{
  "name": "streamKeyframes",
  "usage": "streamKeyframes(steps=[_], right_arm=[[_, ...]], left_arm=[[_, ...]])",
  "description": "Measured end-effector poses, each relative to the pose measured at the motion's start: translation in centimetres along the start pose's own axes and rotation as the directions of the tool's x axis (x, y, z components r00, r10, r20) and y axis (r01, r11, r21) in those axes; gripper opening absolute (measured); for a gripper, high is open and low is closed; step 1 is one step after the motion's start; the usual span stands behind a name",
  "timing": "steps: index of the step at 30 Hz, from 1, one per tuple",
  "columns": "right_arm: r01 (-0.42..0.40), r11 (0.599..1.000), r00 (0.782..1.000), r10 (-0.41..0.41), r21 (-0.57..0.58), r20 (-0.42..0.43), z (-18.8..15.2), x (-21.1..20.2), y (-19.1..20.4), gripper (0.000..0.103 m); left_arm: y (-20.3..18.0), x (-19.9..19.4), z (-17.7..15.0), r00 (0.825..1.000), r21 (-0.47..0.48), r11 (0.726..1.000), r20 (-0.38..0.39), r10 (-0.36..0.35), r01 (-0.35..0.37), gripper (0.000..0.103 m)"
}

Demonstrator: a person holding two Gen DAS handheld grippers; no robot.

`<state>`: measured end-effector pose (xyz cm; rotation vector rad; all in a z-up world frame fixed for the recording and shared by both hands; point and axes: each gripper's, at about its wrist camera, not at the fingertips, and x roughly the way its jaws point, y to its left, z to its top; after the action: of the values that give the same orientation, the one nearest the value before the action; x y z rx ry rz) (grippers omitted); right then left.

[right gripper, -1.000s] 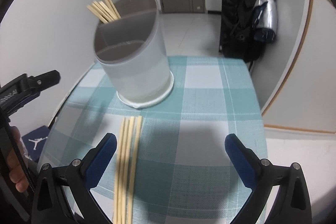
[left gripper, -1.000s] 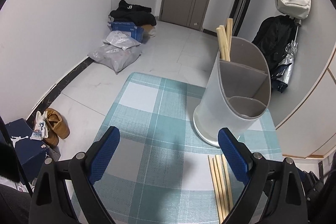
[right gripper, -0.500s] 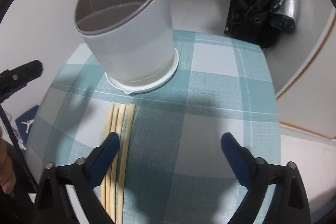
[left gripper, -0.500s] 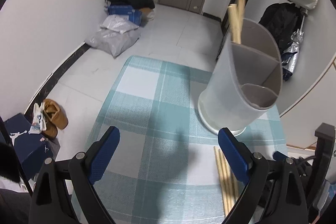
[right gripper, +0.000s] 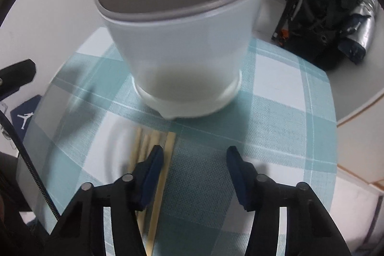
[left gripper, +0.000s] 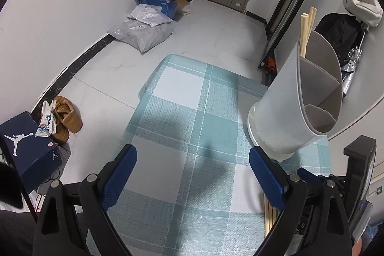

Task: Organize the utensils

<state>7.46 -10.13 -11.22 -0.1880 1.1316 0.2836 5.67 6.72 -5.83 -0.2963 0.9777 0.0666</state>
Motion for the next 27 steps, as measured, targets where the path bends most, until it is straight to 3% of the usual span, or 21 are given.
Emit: streamKeyframes(steps=[2,5,15,16,22,27], right_arm=[[0.016,1.000,1.000,-0.016,-0.018,-0.003,0.3,0.1,0.3,0.044],[0.020,0.999,1.000,-0.020,-0.045,-0.005,0.9,0.3,0.9,0.031],[-0.048,0.998,0.999,0.047,-0.031,-0.020,1.7,0.9,1.4,0.012],[-0.057,0.998,0.998,0.056,-0.023,-0.021,1.8,1.0,1.2,0.006],[-0.121,0.989,0.992,0.124,0.089,-0.024,1.4,0.5,-0.7,0.004],[-0.177,0.971,0.984,0.174,0.160,0.030,0.5,-1.2,-2.6,0.004]], left_arm=[[0.3,0.0,0.1,1.000,-0.011,1.000,-0.002,-0.002,0.002,0.093],[0.8,0.1,0.2,1.000,-0.036,0.999,-0.013,-0.011,0.011,0.093],[1.0,0.4,0.1,0.999,-0.042,0.999,-0.023,-0.023,0.022,0.093],[1.0,0.4,0.1,0.999,-0.040,0.999,-0.023,-0.031,0.030,0.093],[0.5,0.4,-0.2,0.997,-0.029,0.997,-0.024,-0.069,0.068,0.093],[-1.1,0.8,-0.9,0.994,0.039,0.995,-0.059,-0.092,0.094,0.093]])
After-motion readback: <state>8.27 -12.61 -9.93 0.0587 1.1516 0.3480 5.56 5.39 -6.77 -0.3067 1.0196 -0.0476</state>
